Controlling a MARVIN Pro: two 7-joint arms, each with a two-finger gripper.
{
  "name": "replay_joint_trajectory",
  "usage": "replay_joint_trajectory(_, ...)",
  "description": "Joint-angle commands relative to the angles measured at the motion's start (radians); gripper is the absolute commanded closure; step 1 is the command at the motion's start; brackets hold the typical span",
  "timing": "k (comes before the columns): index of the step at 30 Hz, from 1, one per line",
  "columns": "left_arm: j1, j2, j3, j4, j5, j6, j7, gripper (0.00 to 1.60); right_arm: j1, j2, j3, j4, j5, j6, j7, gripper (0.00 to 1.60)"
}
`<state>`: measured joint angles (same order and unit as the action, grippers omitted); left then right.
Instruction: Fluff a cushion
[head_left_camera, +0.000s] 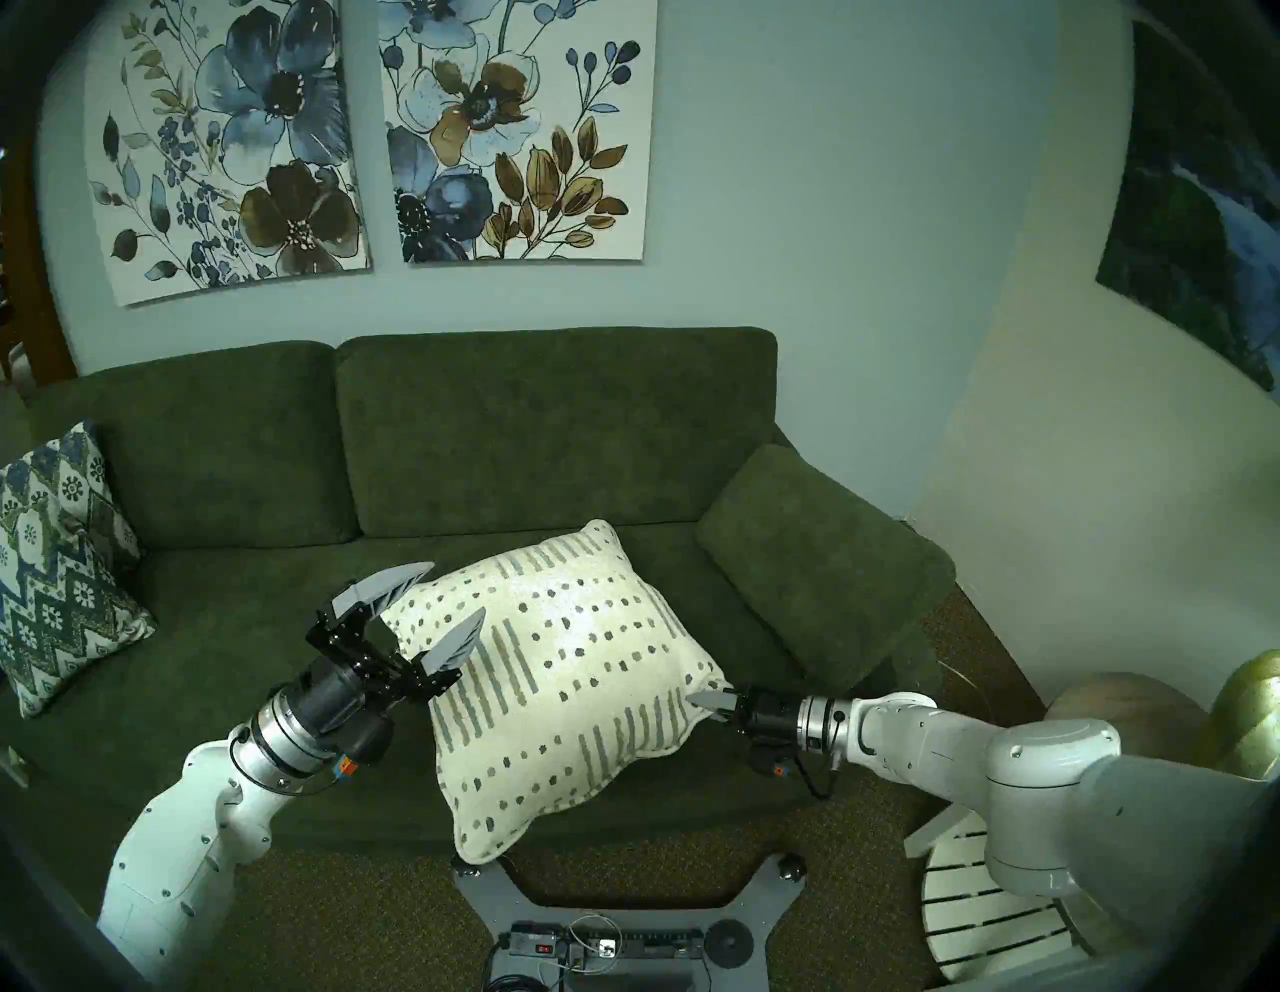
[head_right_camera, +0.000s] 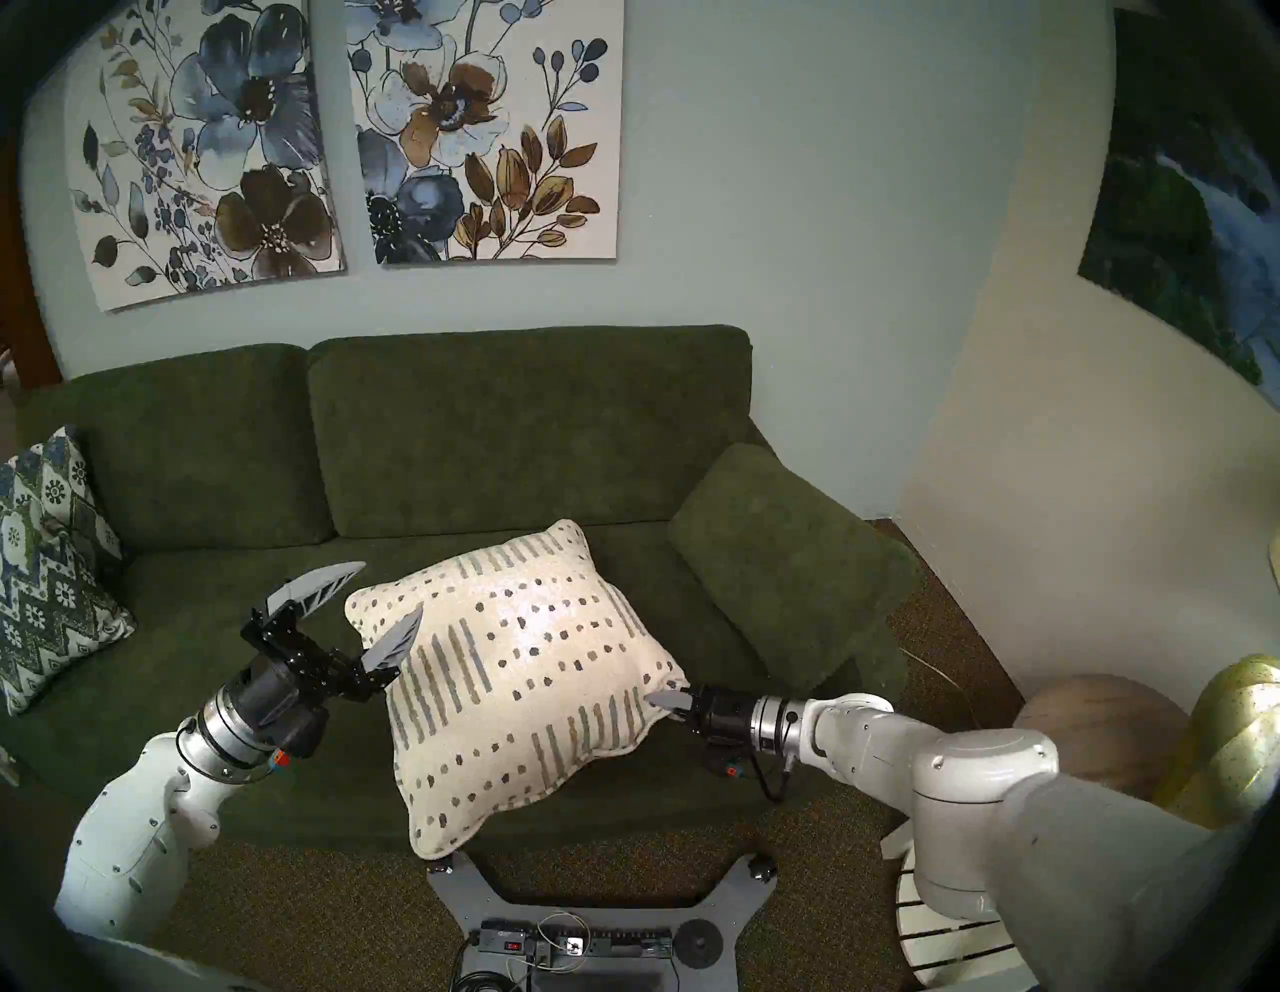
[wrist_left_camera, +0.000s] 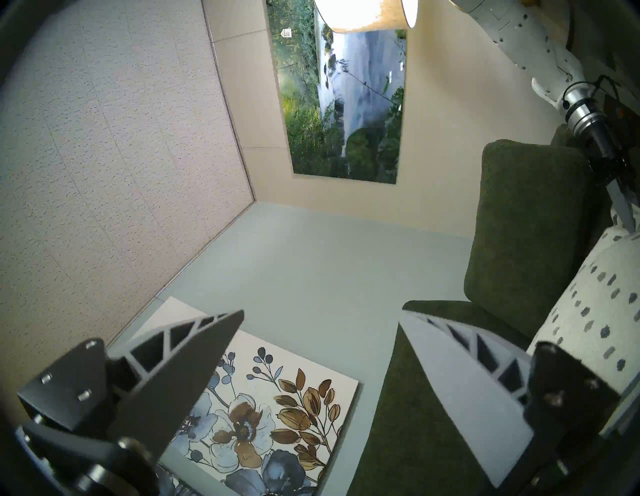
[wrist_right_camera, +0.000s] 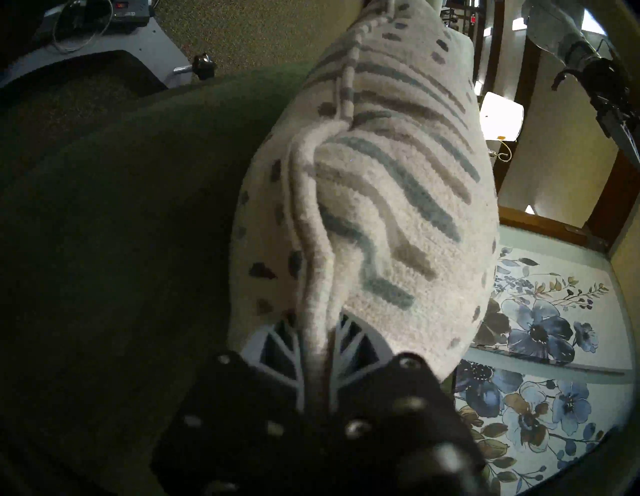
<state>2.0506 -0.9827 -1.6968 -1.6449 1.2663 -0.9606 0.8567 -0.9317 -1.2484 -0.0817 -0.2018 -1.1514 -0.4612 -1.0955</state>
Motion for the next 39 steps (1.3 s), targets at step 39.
replay_joint_trajectory(39,0.336,-0.002,0.059,0.220,-0.033,0.001,0.036,0.00,0.010,-0.083,0.013,0.015,0.003,0.031,0.014,1.60)
